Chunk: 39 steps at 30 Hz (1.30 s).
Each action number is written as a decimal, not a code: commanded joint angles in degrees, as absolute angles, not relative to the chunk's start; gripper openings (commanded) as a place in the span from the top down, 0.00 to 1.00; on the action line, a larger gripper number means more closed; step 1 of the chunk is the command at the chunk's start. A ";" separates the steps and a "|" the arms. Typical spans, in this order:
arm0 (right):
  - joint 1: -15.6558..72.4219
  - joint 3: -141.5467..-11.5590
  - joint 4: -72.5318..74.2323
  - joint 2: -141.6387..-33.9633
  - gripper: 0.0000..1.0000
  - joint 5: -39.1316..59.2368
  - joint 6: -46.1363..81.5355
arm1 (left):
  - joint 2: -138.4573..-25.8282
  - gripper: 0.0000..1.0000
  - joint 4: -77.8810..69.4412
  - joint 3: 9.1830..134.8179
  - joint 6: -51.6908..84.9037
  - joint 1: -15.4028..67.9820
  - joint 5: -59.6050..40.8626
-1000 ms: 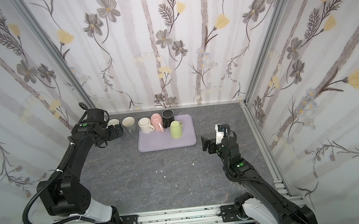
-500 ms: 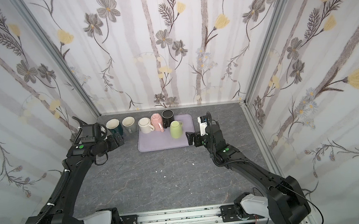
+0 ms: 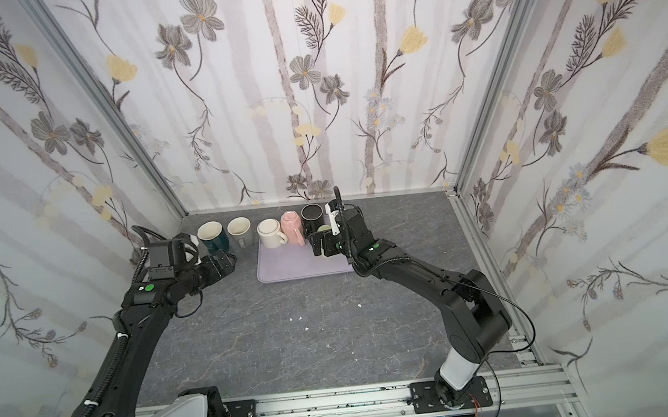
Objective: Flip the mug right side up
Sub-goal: 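Move the right gripper over the light green mug on the tray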
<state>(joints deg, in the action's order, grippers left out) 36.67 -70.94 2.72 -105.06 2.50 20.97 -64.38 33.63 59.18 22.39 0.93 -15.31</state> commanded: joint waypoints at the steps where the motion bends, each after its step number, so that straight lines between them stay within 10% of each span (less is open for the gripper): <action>1: 37.34 -73.92 1.69 -107.83 0.00 2.96 22.71 | -64.89 0.00 31.38 59.60 23.44 0.97 -18.29; 20: 40.08 -88.71 -3.19 -120.58 0.01 3.46 24.38 | -64.32 0.00 31.50 59.03 23.63 1.93 -17.63; 39: 40.72 -104.27 -16.83 -131.39 0.30 -0.13 20.27 | -64.16 0.00 31.28 58.87 23.86 3.36 -19.13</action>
<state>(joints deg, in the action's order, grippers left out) 40.97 -102.80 -13.39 -130.93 2.50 22.55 -64.45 32.75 58.92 23.97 3.33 -18.70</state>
